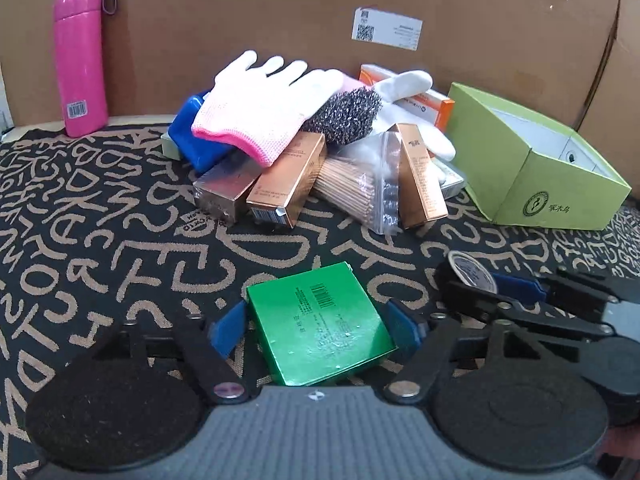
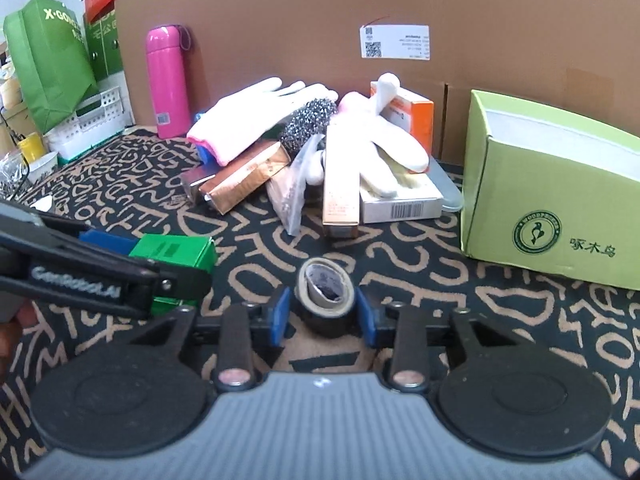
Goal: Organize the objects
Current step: 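Grasp the green box with the left tool while the right tool grasps the black tape roll, then carry both items into the lime-green box and open both tools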
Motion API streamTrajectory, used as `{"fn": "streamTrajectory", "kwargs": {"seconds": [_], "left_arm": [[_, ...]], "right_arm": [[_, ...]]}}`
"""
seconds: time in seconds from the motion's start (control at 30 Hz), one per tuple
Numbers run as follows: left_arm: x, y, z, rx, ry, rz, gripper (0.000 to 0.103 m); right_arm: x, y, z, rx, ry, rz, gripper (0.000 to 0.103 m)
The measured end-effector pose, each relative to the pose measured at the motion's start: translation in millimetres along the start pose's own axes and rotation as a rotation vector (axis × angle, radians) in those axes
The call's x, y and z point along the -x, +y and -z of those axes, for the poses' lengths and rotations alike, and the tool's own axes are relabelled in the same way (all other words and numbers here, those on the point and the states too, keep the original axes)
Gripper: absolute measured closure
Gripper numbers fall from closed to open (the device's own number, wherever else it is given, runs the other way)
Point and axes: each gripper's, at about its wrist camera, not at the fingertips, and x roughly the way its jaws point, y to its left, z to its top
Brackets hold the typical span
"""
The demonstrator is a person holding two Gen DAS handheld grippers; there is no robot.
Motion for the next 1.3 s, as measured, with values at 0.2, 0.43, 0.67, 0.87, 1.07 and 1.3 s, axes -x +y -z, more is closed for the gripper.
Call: {"fn": "streamTrajectory", "kwargs": {"seconds": [0.2, 0.43, 0.67, 0.87, 1.07, 1.3], "left_arm": [[11.5, -11.0, -4.6, -0.007, -0.007, 0.073, 0.037], [31.5, -68.0, -47.0, -0.109, -0.109, 0.221, 0.038], [33.0, -148.2, -125.3, -0.204, -0.236, 0.361, 0.038], [-39.2, -195.7, -156.6, -0.235, -0.195, 0.293, 0.038], [-93.3, -202.5, -159.0, -0.255, -0.127, 0.228, 0.037], [-100.5, -182.4, -158.9, -0.171, -0.131, 0.29, 0.014]], "right_arm": [[33.7, -7.7, 5.8, -0.034, -0.063, 0.002, 0.073], [92.6, -37.8, -11.5, -0.037, -0.2, 0.096, 0.073], [117.3, -91.2, -57.4, -0.035, -0.298, 0.255, 0.073], [71.4, -144.2, -90.2, -0.048, -0.197, 0.347, 0.073], [2.6, -177.1, -110.3, -0.044, 0.003, 0.337, 0.073], [-34.1, -183.3, -106.4, -0.025, 0.121, 0.327, 0.063]]}}
